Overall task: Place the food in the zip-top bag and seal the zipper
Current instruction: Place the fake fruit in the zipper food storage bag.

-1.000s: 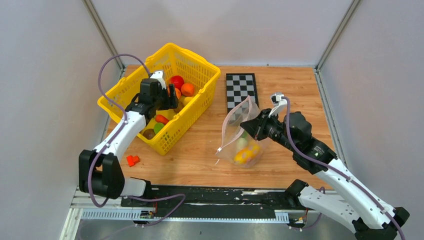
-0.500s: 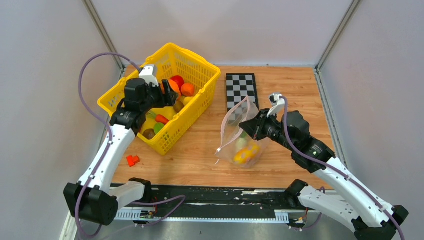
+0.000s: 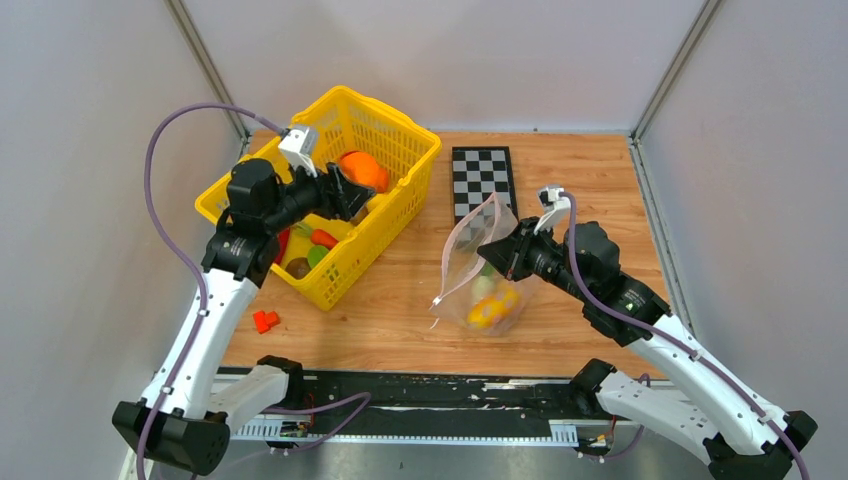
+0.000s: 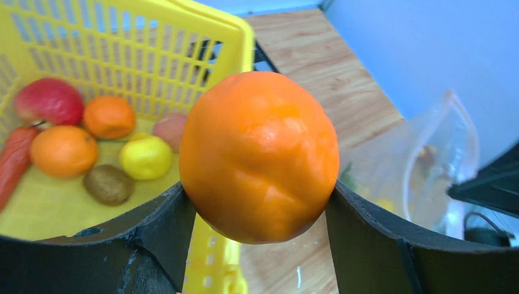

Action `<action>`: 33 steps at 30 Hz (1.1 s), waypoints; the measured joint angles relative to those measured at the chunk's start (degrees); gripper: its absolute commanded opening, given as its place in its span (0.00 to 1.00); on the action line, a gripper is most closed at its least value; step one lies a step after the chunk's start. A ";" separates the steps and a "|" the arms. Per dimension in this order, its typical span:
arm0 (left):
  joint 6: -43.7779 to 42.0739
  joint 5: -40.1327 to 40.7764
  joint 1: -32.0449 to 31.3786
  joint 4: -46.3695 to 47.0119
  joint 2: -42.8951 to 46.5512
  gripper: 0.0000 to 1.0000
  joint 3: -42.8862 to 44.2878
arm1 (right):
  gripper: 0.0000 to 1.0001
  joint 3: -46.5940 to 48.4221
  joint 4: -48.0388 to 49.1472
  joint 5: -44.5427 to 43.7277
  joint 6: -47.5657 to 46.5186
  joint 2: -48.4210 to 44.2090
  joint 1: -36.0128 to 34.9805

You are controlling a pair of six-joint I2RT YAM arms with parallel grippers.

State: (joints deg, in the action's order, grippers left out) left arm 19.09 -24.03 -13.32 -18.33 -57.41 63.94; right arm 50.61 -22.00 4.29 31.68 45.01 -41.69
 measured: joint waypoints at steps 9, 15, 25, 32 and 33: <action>-0.96 -9.18 -7.50 1.51 0.96 0.61 0.28 | 0.00 0.00 0.04 0.37 0.24 0.00 0.00; -3.10 -11.41 -15.43 1.18 0.11 0.61 2.73 | 0.00 0.00 0.07 0.72 0.42 0.00 0.00; -3.56 -11.47 -28.06 4.07 -6.97 0.60 3.10 | 0.00 0.00 0.07 1.36 0.63 0.00 0.00; -3.54 -11.19 -32.09 6.14 -11.69 0.60 3.10 | 0.00 0.00 0.04 1.36 0.81 -0.02 0.00; -3.61 -10.71 -32.48 6.19 -12.31 0.60 3.10 | 0.00 0.00 0.04 1.36 0.83 -0.07 0.00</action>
State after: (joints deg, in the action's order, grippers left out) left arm 15.49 -34.74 -45.80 -12.14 -69.71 67.05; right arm 50.61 -21.96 5.65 32.51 44.95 -41.69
